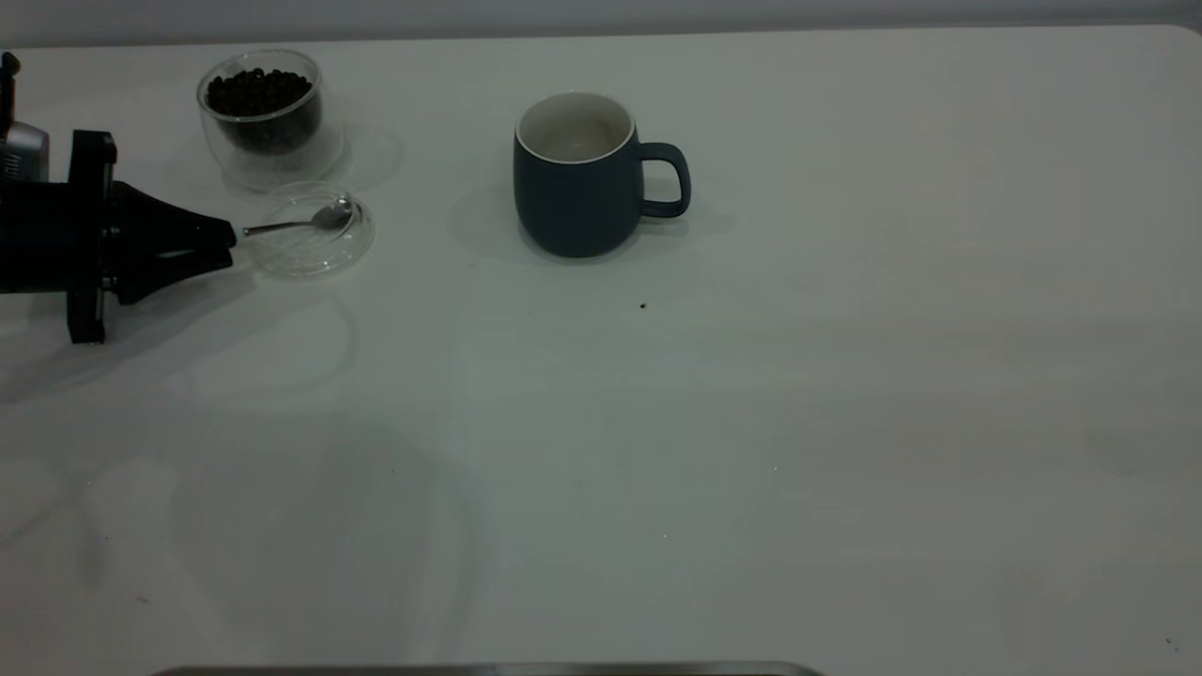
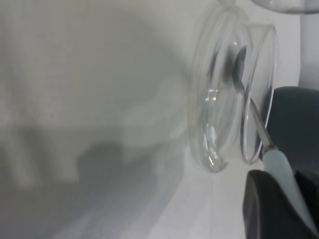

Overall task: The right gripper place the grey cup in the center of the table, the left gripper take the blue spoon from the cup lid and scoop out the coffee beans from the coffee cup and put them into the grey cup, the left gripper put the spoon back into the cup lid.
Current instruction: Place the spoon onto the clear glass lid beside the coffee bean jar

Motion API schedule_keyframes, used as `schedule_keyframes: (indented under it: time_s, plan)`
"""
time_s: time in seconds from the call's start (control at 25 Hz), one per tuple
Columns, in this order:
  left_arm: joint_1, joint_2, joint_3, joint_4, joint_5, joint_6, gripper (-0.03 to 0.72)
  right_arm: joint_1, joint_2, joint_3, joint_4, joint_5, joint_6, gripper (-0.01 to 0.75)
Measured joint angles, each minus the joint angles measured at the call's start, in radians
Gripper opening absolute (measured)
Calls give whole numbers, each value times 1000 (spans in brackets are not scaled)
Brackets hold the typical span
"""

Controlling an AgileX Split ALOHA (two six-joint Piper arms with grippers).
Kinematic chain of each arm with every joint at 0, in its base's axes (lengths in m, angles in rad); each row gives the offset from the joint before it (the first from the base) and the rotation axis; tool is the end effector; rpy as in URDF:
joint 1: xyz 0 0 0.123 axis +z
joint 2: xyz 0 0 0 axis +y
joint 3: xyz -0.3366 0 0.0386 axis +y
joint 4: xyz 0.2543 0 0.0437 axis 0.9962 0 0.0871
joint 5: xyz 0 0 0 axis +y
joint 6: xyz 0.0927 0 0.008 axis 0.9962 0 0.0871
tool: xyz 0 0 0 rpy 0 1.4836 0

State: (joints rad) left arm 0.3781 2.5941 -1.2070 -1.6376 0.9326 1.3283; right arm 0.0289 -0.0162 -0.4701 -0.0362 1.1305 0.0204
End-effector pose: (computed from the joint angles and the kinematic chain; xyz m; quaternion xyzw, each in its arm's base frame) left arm 0.4147 0.0844 -0.0288 -0.2398 0.8499 -0.4390 0.1656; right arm -0.0538 -0.0046 0.2644 -0.0025 0.8741 -0.0061 0.4857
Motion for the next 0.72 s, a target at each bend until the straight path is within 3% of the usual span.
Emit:
schedule_keyframes:
  time_s: [0.24, 0.36, 0.72]
  plan:
    - [0, 0, 0, 0, 1, -9, 428, 0, 0, 0, 0, 0, 0, 458]
    - [0, 0, 0, 0, 1, -28, 498, 0, 0, 0, 0, 0, 0, 458]
    - [15, -3, 0, 51, 15, -74, 537, 0, 0, 0, 0, 0, 0, 458]
